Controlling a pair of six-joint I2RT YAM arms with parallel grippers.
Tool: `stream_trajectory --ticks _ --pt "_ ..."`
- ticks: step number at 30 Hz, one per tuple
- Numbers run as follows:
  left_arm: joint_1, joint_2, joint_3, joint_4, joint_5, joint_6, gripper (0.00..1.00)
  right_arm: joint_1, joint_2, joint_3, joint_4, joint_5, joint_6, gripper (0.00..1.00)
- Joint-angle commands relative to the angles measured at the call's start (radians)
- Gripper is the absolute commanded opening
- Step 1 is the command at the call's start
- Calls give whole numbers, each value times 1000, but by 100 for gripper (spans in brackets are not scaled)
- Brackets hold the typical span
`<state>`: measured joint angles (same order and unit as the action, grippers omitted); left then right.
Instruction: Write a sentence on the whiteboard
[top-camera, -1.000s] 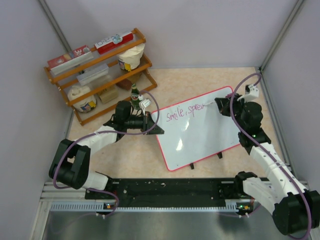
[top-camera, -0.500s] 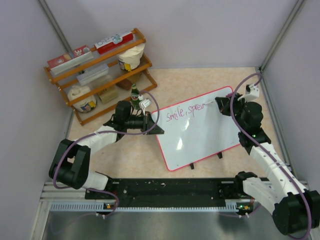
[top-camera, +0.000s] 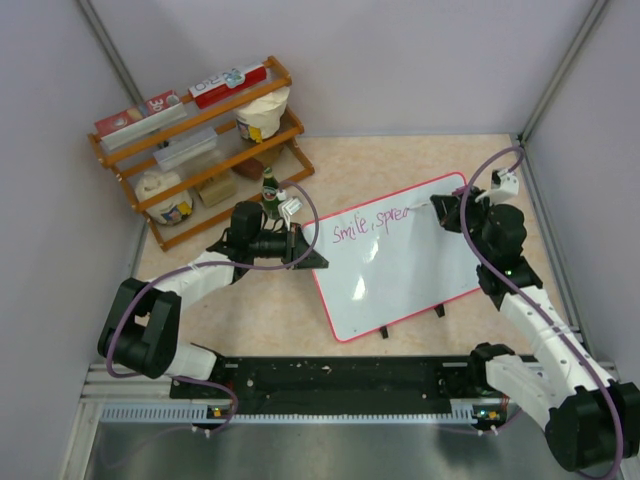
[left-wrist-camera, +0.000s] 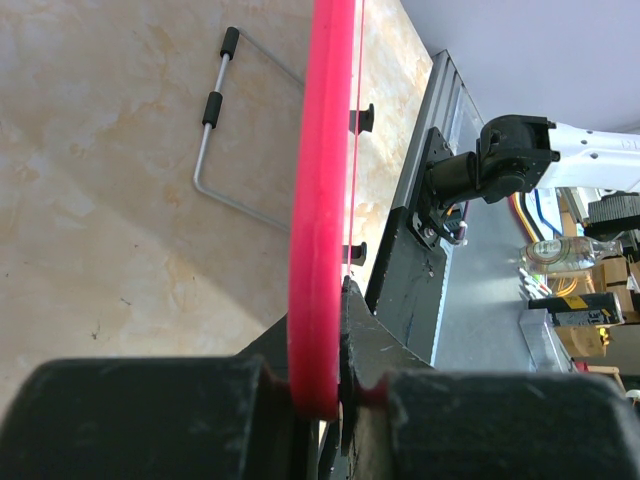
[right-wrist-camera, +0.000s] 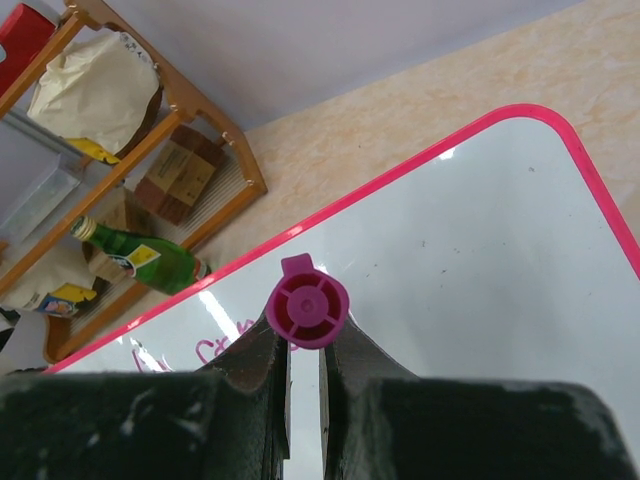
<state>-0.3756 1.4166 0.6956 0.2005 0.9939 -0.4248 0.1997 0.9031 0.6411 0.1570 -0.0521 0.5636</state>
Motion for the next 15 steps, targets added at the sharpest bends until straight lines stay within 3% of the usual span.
stream_trajectory --ticks 1,15 --pt "-45 47 -65 -122 -146 261 0 -6 -13 -26 -37 20 -34 0" --pt "-45 45 -65 -122 -147 261 0 -6 -38 -37 -59 37 -45 0"
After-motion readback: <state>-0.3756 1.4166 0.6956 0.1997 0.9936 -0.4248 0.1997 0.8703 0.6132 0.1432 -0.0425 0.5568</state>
